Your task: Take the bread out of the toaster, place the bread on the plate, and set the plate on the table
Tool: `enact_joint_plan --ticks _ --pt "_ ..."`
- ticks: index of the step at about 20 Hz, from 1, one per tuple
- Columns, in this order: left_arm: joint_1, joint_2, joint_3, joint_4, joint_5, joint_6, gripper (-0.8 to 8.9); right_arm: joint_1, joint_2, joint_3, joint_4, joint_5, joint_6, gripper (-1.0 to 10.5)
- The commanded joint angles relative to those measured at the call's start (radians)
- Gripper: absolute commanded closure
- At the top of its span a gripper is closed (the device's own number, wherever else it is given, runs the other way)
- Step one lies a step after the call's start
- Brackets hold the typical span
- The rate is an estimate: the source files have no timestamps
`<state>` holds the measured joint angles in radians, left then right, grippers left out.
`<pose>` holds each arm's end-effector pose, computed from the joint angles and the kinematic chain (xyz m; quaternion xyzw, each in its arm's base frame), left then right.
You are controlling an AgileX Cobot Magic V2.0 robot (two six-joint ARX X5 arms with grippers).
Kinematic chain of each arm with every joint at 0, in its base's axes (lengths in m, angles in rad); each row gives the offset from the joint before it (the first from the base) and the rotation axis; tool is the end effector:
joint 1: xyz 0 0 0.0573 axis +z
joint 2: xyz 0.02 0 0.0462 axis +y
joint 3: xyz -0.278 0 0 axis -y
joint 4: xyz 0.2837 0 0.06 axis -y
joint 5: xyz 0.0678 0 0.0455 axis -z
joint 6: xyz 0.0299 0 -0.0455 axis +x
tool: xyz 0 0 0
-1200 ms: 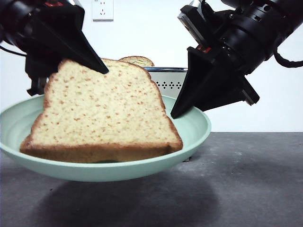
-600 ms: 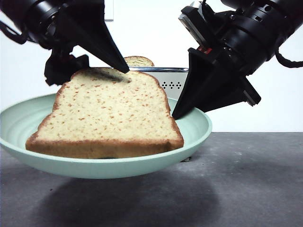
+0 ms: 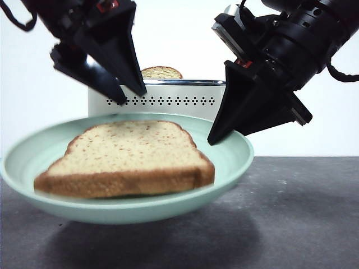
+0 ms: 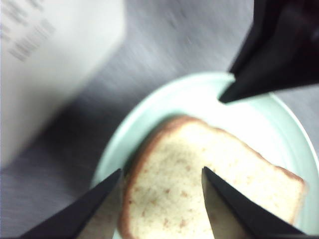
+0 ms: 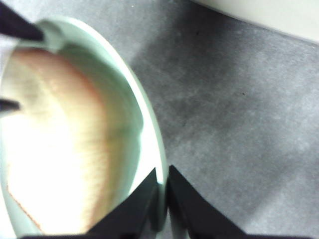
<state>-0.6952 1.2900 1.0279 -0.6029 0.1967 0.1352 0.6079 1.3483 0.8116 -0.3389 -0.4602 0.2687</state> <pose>0.2232 -0.1938 0.2811 0.1585 0.3788 -0.4181 0.8103 0.2335 0.1787 0.2085 0.0734 0.4807 0.4002 0.7767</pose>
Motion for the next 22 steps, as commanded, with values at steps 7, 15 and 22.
enact_joint_plan --ticks 7,15,22 --pt "-0.013 -0.151 0.029 0.005 -0.123 0.013 5.51 0.006 0.026 0.013 0.024 0.001 0.005 9.4" --pt "-0.013 -0.369 0.029 -0.012 -0.156 -0.038 5.52 -0.006 0.183 0.013 0.130 0.001 0.043 9.4" --pt "-0.013 -0.435 0.029 -0.072 -0.156 -0.047 5.53 -0.091 0.252 0.013 0.151 0.015 0.057 9.4"
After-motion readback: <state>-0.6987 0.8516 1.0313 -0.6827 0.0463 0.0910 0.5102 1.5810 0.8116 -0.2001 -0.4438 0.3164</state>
